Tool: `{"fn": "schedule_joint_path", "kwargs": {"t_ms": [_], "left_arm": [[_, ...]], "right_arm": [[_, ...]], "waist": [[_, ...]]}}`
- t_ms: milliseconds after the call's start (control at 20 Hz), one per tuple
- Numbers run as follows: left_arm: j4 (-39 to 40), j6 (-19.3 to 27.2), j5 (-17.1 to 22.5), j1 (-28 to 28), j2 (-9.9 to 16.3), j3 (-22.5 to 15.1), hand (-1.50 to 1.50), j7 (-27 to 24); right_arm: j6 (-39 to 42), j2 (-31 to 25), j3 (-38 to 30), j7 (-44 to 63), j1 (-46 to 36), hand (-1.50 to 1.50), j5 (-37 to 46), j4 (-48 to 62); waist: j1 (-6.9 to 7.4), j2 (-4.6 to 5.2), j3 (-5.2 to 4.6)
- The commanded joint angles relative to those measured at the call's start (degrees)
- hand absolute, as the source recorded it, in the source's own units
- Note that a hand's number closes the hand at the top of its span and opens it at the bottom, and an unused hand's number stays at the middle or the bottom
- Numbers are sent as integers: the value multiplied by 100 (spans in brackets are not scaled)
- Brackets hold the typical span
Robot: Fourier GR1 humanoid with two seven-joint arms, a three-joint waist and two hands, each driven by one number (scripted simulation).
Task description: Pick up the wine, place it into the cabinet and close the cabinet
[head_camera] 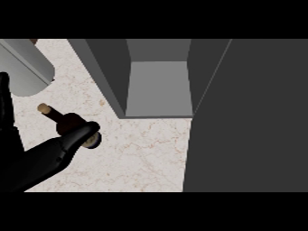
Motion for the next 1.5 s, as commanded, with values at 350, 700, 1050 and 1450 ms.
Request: {"fn": "schedule_joint_path", "kwargs": {"t_ms": [350,700,1050,1450], "left_arm": [[-542,-264,-1232,-883,-3,19,-150,1773],[-574,-52,-2163,-997,-2,-365,-150,2307],[-804,-258,-2161,-709,-2,-296,-150,2071],[-955,-105,-1591,616,187,-74,-150,1352]], "right_arm": [[-412,-148,140,1040,-23,-150,-47,-1419],[-576,-147,462,1070,15,-150,155,-1514],[-697,-148,715,797,42,-150,451,-1300],[-732,-243,573,471,195,-150,232,-1309]], "waist": [[18,-2,-1],[9,-34,2],[17,-11,-2],[6,4,-7]]}}
